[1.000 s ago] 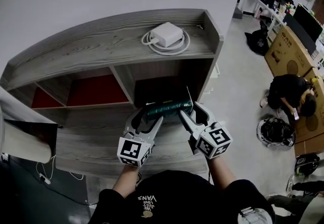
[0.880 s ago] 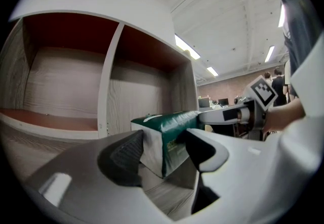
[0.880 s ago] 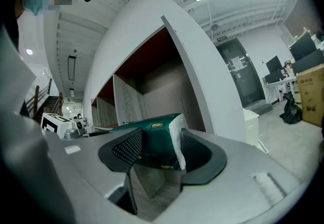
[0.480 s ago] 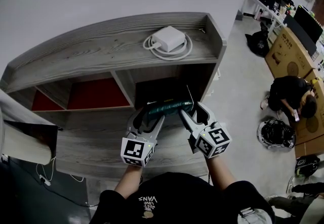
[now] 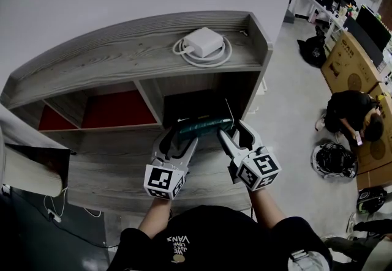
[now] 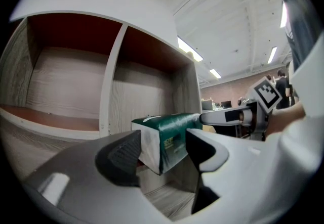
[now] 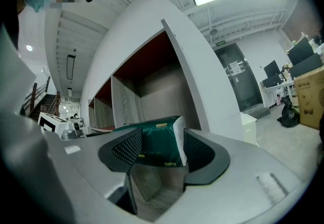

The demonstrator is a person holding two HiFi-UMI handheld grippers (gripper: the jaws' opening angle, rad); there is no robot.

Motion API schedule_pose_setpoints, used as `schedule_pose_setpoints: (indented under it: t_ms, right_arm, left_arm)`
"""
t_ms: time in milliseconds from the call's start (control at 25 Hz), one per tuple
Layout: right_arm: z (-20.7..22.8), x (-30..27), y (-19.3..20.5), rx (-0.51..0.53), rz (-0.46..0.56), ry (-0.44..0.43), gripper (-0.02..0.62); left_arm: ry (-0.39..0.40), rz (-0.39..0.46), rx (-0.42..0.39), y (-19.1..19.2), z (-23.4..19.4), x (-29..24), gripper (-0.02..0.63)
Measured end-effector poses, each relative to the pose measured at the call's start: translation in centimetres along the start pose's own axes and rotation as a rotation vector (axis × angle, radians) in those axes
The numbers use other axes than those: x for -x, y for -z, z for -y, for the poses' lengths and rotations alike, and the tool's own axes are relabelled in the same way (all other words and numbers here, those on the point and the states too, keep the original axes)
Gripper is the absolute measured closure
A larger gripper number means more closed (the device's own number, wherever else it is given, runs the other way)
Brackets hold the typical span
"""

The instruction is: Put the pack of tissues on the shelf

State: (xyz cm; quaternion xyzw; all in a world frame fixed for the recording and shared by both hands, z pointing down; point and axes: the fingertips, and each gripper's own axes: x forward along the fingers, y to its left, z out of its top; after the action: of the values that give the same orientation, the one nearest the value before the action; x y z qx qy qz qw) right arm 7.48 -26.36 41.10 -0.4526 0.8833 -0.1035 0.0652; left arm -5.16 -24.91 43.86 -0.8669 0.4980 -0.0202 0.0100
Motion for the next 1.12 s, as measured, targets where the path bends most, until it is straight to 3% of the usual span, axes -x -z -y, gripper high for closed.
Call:
schedule_pose_setpoints:
  t_ms: [320,560,640,720,840,920,1120]
  right_arm:
    - [-0.6,1.2,0.5,0.018,-0.010,0.024,0.359]
    - [-1.0,1.6,0.8,0.022,-0.005,0.019,0.367]
    - [-1.1,1.7,1.0,0.025,-0.009,0.014,0.437]
    - [-1.0,1.8,1.7,0.035,-0.015,0.008,0.450]
    - [-0.9,1.7,1.7,0.033,-0.027,0.027,0.560]
    - [-1.0,1.5,1.9,0.033,-0.039,0.027,0.591]
    - [-1.3,1.0,2.9,0.042,-0.056,-0.009,0.592]
  left_arm:
    - [-0.017,-0.011,-0.009,0.4,1.1,1.5,0.307]
    - [-0.041,0.001,-0.019,0.1,1.4,2.1,0.383]
    - [-0.053,0.004,-0.021,0.1,1.3,2.3,0.400]
    - [-0.069,0.005,-0.016,0.3,1.1,2.5,0.429]
    - [-0.087,0.002,-0.012,0.5,1.0,2.7,0.463]
    - [-0.097,0.004,-0.017,0.4,0.9,2.8,0.465]
    - [-0.122,0.002,-0.017,0.6,0.8,3.3,0.515]
